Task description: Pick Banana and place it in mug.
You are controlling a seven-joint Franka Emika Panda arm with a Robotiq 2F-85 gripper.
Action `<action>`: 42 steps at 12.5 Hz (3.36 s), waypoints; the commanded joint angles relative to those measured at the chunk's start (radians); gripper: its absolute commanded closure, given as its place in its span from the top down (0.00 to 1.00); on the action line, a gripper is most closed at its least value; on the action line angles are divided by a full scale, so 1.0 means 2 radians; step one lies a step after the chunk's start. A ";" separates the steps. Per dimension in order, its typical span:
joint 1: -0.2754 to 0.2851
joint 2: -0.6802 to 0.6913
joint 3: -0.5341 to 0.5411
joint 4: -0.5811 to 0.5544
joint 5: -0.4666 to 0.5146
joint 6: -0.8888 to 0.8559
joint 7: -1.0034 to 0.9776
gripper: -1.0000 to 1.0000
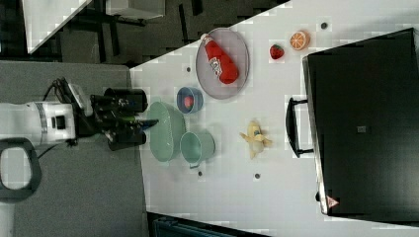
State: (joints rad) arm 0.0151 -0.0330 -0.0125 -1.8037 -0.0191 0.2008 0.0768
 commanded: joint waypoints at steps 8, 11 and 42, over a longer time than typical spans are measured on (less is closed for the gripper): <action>-0.023 -0.145 -0.014 -0.242 0.006 0.033 -0.110 1.00; -0.023 -0.093 -0.009 -0.297 0.006 0.161 -0.190 1.00; -0.026 -0.043 -0.010 -0.277 0.006 0.228 -0.392 0.25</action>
State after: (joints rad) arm -0.0395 -0.1086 -0.0440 -2.3613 -0.0332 0.6523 -0.6938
